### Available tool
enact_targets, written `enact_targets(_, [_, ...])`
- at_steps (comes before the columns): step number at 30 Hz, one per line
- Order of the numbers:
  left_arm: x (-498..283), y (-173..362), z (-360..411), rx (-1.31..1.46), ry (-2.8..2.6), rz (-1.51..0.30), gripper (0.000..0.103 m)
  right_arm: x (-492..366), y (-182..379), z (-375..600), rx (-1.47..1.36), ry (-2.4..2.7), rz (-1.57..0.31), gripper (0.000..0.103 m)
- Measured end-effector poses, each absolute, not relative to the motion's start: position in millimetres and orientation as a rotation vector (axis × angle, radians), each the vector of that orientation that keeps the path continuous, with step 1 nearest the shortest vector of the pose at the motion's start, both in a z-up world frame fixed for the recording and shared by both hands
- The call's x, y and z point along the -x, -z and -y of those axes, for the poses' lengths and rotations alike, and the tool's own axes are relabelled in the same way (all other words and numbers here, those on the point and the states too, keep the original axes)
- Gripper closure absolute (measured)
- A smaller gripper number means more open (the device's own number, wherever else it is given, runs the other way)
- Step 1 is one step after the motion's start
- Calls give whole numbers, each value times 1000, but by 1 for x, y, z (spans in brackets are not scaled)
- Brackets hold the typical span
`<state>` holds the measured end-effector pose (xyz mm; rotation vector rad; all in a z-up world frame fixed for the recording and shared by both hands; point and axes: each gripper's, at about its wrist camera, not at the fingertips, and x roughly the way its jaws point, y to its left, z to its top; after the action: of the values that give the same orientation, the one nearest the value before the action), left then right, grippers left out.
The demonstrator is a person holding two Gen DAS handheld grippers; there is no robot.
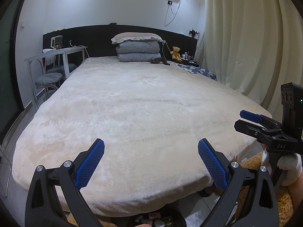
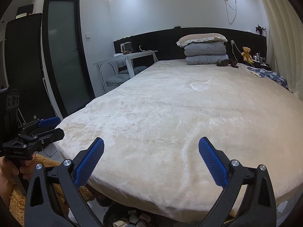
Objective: Collect trash
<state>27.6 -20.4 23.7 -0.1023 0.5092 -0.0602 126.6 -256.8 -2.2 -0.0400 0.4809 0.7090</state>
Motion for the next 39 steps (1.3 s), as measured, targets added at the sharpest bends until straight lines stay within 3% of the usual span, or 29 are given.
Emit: enact_targets(39, [-25, -23, 25, 72, 56, -498, 7, -124, 10, 242, 102, -689, -487, 4])
